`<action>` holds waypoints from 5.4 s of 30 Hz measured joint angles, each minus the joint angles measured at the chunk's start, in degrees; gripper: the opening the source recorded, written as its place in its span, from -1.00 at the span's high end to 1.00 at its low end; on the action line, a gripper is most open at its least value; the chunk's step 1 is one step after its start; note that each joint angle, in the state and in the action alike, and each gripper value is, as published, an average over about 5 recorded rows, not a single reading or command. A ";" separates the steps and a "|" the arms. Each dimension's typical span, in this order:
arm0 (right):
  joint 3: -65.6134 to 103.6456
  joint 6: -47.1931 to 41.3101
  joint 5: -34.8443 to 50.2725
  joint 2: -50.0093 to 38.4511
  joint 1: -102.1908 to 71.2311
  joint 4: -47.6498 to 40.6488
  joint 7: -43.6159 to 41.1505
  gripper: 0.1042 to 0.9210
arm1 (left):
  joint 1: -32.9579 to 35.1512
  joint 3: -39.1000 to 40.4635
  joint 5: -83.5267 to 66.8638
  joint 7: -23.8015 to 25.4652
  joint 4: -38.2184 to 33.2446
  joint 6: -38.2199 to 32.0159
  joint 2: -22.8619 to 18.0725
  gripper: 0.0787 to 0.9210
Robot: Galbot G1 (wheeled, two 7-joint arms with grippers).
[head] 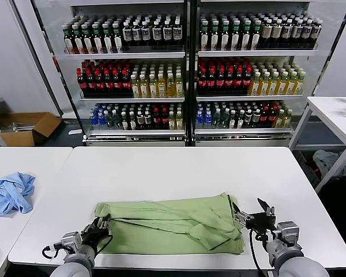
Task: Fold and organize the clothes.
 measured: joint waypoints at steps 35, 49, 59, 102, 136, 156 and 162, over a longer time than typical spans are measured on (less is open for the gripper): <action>-0.95 0.00 -1.39 -0.27 2.46 -0.67 -0.64 -0.76 | 2.37 -17.40 13.51 7.37 -7.16 6.52 5.16 0.97; 0.55 0.00 -2.15 -0.86 1.06 0.08 -0.79 -0.76 | -3.40 0.55 2.03 8.97 -9.66 5.92 -4.82 0.97; 0.88 -0.01 -2.56 -0.62 1.04 0.11 -0.87 -0.76 | -6.25 6.76 -0.67 7.47 -7.70 5.44 -8.64 0.97; -0.70 0.08 -3.43 -0.10 3.37 -1.51 -1.90 -0.76 | -0.28 -5.04 11.93 11.29 -2.38 2.03 -7.25 -0.77; -0.71 0.06 -3.36 0.31 3.20 -1.16 -2.07 -0.76 | 0.18 -7.15 13.41 18.35 3.02 2.29 -5.87 0.54; 0.23 0.05 -2.74 -0.55 3.81 -1.23 -2.37 -0.76 | 4.10 -25.72 -3.58 18.71 -7.37 4.96 1.63 0.92; 0.24 0.07 -2.74 -0.47 3.69 -1.09 -2.43 -0.76 | 5.60 -34.60 -14.15 16.88 -7.87 6.14 6.91 0.92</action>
